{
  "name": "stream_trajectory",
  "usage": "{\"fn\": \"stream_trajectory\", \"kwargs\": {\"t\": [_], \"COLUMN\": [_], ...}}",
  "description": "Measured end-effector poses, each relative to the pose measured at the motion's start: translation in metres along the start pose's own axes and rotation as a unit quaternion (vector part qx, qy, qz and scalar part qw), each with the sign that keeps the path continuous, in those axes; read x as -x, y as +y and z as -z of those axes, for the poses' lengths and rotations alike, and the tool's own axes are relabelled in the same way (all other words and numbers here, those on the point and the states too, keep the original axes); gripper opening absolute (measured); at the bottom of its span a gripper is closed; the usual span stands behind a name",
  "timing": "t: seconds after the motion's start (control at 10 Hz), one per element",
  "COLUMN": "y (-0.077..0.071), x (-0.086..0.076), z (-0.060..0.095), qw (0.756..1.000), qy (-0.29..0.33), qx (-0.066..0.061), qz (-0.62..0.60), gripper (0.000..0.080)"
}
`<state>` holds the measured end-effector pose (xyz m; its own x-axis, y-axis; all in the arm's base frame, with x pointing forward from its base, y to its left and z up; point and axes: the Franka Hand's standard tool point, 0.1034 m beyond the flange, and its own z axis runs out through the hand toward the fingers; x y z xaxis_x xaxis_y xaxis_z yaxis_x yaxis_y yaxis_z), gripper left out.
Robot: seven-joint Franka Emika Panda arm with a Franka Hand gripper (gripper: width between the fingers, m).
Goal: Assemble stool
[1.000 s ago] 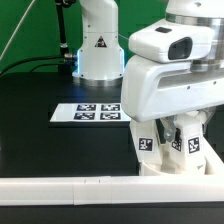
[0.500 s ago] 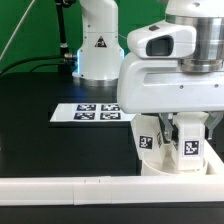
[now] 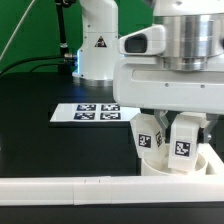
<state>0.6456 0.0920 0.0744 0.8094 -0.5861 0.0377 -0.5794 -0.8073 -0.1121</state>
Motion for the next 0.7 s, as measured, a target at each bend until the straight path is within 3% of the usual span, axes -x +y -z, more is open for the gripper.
{"fn": "stream_trajectory", "kwargs": {"t": [0.5,0.7], "y": [-0.0007,-0.0051], "x": [0.0018,0.0063], "z": [-0.0001,-0.0014], "qw": [0.987,0.947], "qy": [0.002,-0.003], "qx": [-0.002,-0.008], "qz": [-0.160,-0.322], "gripper": [0.0337,0.0337]}}
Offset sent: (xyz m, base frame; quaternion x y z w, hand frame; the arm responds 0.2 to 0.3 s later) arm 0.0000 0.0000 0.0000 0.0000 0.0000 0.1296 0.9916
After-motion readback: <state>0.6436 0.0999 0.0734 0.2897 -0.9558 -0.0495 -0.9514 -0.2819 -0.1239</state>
